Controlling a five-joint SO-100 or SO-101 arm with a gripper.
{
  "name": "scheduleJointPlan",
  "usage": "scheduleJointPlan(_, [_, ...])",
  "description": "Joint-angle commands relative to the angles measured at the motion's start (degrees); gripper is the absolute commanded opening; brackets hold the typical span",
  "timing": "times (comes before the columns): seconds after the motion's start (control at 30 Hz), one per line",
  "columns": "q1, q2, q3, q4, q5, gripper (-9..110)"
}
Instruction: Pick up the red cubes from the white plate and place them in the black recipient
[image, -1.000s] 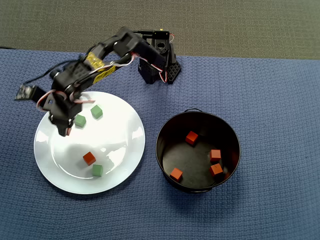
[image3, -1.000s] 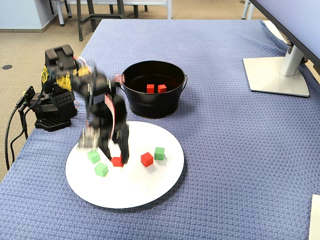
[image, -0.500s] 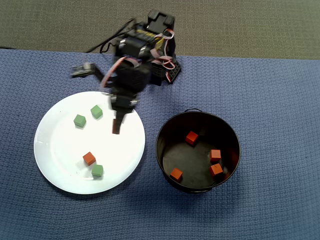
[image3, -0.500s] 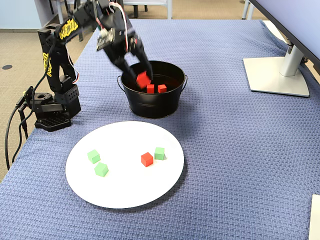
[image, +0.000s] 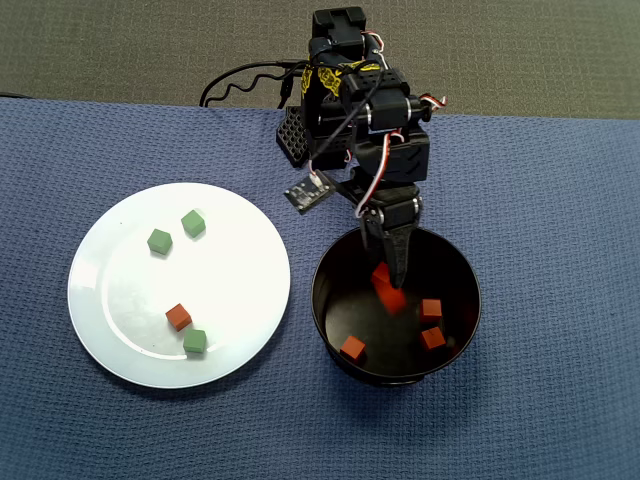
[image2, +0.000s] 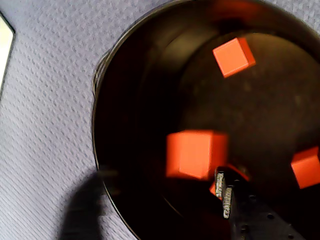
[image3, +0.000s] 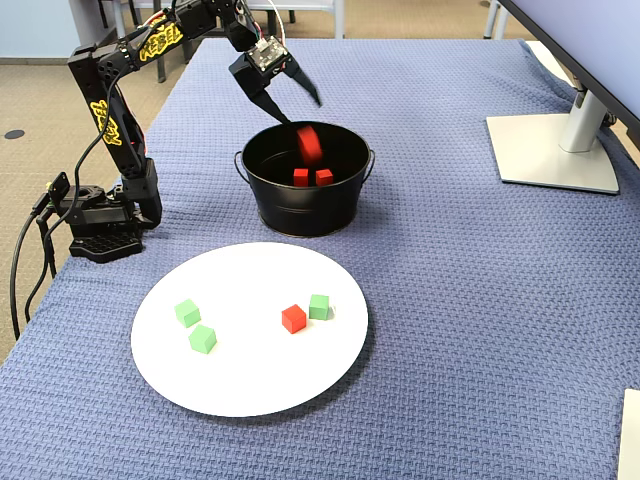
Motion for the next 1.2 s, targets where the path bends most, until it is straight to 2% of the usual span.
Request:
scheduleJointPlan(0.0, [6.6, -1.2, -10.5, 5.3, -3.6, 30])
scheduleJointPlan(0.17, [22.4, -2.1, -13.4, 8.4, -9.3, 28])
scheduleJointPlan(0.3, [36.7, -5.9, -12.2, 5.4, -13.6, 27])
scheduleJointPlan(0.53, [49.4, -16.3, -10.8, 0.3, -20.4, 26])
scheduleJointPlan(0.8, [53.2, -29.4, -11.9, -4.0, -26.6, 26])
scheduleJointPlan(1.03, [51.6, -35.7, -9.8, -9.1, -49.0, 26])
scheduleJointPlan(1.17, [51.2, -36.1, -12.5, -5.4, -58.5, 24])
